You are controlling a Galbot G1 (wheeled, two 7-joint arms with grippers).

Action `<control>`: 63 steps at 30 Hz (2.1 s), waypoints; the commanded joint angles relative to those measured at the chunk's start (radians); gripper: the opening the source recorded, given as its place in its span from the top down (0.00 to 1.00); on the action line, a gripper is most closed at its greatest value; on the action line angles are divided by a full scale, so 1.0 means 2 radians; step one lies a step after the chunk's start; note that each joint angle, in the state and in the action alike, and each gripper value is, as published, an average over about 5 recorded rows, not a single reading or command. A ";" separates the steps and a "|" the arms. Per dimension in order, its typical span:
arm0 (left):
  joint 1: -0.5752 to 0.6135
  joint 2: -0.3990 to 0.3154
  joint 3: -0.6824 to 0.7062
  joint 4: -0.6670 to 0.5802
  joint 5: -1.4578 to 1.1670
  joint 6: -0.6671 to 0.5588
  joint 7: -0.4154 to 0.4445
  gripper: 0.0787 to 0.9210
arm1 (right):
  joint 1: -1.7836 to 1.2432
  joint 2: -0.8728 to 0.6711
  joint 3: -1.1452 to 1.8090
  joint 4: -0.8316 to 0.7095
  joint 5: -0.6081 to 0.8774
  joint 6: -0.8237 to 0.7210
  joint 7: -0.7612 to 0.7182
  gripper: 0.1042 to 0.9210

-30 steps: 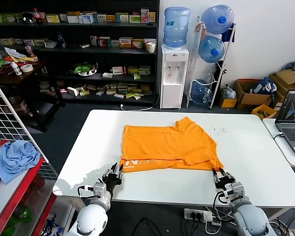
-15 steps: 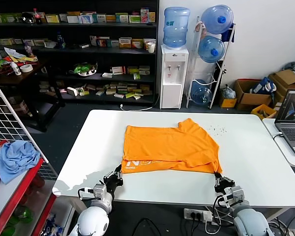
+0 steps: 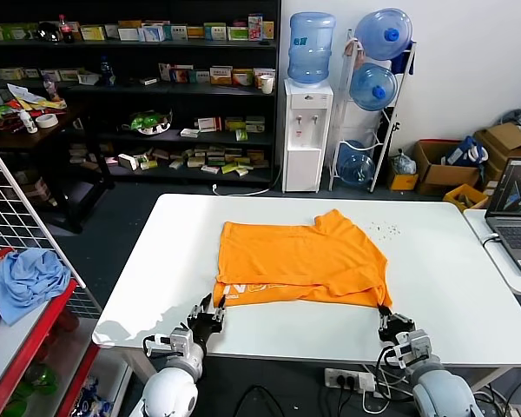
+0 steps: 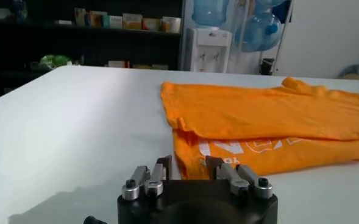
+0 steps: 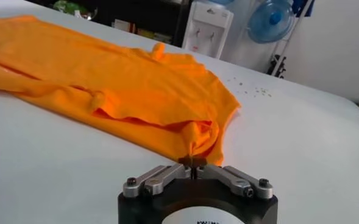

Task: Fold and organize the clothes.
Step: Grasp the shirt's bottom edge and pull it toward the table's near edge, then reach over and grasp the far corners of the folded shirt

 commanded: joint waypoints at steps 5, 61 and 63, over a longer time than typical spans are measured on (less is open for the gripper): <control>0.011 0.018 0.001 -0.016 -0.004 0.004 0.000 0.74 | -0.017 -0.011 0.000 0.024 0.001 -0.003 0.002 0.97; -0.269 0.026 0.102 0.127 -0.074 0.046 0.004 0.12 | 0.263 -0.085 -0.055 -0.098 0.186 -0.114 -0.031 0.12; -0.291 0.009 0.111 0.168 -0.067 0.046 0.009 0.12 | 0.285 -0.071 -0.065 -0.130 0.174 -0.109 -0.042 0.12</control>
